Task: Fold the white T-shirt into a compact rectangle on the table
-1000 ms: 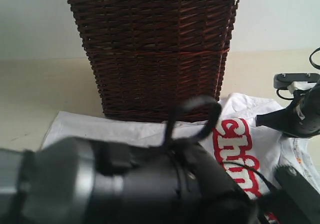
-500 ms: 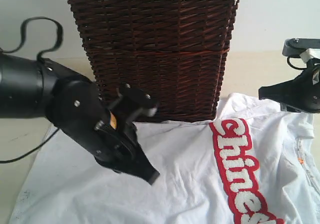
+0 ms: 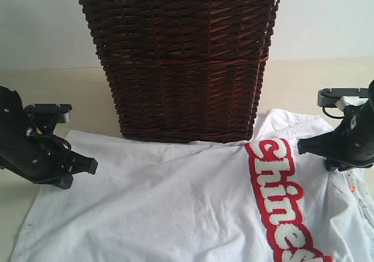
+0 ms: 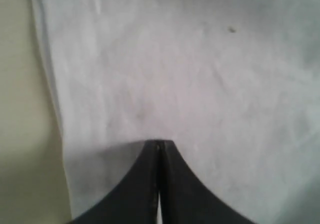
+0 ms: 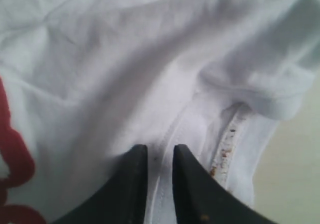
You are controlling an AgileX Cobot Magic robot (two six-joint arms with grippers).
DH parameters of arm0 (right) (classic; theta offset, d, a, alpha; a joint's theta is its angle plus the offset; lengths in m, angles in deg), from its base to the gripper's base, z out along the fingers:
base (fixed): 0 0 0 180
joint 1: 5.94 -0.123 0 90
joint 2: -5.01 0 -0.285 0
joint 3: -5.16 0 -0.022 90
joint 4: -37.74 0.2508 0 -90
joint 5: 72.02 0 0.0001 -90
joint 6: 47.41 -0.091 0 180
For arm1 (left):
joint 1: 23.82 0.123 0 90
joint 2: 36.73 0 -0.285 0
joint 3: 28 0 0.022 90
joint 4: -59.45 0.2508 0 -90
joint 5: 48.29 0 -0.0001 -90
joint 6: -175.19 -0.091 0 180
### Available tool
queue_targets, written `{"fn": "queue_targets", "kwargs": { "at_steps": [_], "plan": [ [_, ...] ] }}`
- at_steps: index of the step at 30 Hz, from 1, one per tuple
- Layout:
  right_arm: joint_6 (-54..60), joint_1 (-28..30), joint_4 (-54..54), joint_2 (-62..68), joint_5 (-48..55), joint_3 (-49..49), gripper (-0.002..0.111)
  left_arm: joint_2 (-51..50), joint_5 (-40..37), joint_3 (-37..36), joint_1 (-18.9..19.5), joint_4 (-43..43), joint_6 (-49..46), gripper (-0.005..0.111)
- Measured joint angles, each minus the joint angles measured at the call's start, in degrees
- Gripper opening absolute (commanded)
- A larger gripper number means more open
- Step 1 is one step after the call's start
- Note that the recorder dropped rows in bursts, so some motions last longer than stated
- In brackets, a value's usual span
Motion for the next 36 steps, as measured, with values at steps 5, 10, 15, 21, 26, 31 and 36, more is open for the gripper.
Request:
{"fn": "queue_targets", "kwargs": {
  "at_steps": [5, 10, 15, 21, 26, 31, 36],
  "plan": [
    [0.18, 0.00, 1.09, -1.27, -1.10, 0.00, 0.020, -3.61, 0.84, 2.30, 2.88, -0.27, 0.13, 0.000],
    [0.42, 0.00, 2.24, -5.31, -2.47, 0.10, 0.021, -5.86, 1.04, 5.18, 7.66, -1.56, 0.28, 0.000],
    [5.82, 0.00, 8.36, -10.07, -3.54, 0.10, 0.039, -6.23, -0.06, 6.37, 11.52, -1.79, 0.28, 0.000],
    [24.94, 0.00, 28.28, -14.05, -0.70, 0.10, 0.050, -6.51, -3.97, 8.52, 11.97, 0.43, 0.39, 0.000],
    [34.58, 0.00, 37.44, -17.33, 4.07, 0.10, 0.049, -6.12, -6.71, 9.41, 12.64, 2.10, 1.94, 0.000],
    [36.65, 0.00, 40.09, -19.94, 6.95, 0.10, 0.048, -1.55, -9.04, 8.73, 9.16, 2.73, -0.04, 0.000],
    [41.44, 0.00, 43.23, -23.02, 16.56, -2.98, 0.048, 8.38, -8.82, 8.70, 4.67, 2.73, -1.68, 0.000]
  ]
}}
